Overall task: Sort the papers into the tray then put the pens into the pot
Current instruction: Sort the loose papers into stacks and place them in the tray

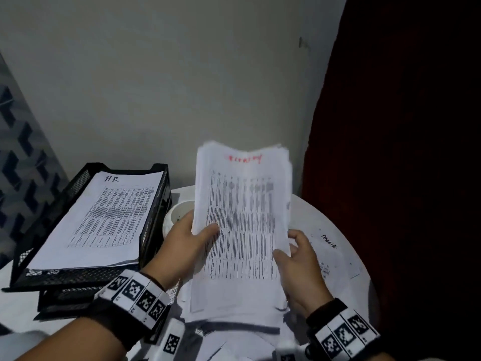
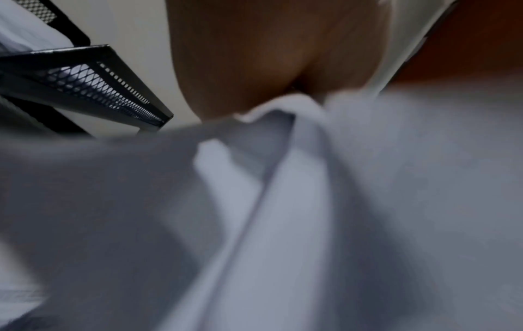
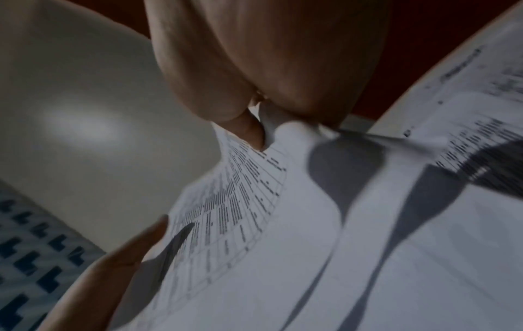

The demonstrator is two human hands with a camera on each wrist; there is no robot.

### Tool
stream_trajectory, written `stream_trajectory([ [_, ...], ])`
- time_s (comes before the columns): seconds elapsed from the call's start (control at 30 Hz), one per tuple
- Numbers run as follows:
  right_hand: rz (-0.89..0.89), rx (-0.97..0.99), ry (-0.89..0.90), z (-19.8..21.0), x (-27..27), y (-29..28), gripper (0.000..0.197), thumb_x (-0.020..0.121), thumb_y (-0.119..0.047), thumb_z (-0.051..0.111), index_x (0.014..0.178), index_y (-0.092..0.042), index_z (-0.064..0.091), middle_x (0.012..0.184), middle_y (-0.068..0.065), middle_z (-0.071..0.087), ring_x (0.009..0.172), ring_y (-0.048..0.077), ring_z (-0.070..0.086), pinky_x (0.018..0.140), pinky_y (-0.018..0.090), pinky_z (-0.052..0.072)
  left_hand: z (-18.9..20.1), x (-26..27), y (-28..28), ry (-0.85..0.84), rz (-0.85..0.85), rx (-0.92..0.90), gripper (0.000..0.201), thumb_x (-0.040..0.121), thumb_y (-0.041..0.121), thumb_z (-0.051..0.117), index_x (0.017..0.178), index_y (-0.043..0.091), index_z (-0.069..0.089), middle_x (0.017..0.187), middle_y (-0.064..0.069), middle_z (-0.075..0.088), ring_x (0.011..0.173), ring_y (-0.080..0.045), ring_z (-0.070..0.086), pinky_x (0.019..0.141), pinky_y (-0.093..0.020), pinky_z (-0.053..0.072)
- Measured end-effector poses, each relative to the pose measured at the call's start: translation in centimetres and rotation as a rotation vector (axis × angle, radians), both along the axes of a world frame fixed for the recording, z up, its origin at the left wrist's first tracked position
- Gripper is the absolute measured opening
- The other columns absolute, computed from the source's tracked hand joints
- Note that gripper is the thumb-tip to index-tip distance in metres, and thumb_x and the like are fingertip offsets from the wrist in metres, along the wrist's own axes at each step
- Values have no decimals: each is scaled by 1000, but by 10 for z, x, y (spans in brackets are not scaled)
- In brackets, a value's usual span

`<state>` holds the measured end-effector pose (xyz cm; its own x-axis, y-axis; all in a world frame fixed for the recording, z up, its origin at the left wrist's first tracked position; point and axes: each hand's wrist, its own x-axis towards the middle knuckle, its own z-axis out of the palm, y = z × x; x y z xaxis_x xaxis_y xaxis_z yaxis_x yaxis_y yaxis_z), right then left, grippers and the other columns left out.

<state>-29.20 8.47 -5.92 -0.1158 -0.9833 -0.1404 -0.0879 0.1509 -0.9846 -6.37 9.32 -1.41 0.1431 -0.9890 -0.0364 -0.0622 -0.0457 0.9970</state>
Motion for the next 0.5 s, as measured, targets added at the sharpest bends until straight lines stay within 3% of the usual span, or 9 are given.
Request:
stream_trajectory([
  [0.1, -22, -104, 55, 13, -5, -1, 31, 98, 6, 55, 115, -19, 55, 109, 3, 77, 76, 10, 70, 65, 21, 54, 2, 1, -7, -215, 28, -50, 20, 96, 16, 67, 115, 20, 68, 105, 5, 76, 98, -10, 71, 93, -38, 57],
  [0.2, -66, -166, 42, 24, -11, 0, 33, 99, 7, 56, 124, -14, 57, 110, 0, 73, 79, -3, 71, 61, 7, 50, 0, -5, -13, -202, 18, -82, 9, 97, 14, 64, 100, 21, 68, 91, 3, 75, 87, -2, 71, 82, -34, 57],
  [0.33, -120, -144, -35, 24, -21, 3, 25, 99, 7, 57, 120, -5, 62, 103, 2, 71, 77, 5, 68, 50, 5, 47, -11, -18, -17, -199, -89, -58, 11, 95, 15, 64, 103, 23, 67, 98, 2, 77, 95, -14, 72, 86, -36, 57],
  [0.43, -177, -132, -15, 5, -25, 2, 40, 95, 9, 59, 127, -16, 58, 115, -3, 71, 86, -9, 69, 70, 7, 54, -22, -22, -21, -202, -183, 42, 28, 92, 5, 63, 112, 24, 62, 108, 3, 75, 102, -11, 70, 87, -31, 56],
  [0.5, -196, -96, 5, -15, -26, 2, 49, 95, 6, 59, 135, -21, 53, 125, -3, 70, 103, -4, 69, 94, 26, 57, -35, -22, -26, -200, -201, 109, 34, 87, 6, 63, 114, 27, 60, 109, 1, 75, 101, -15, 71, 88, -37, 57],
])
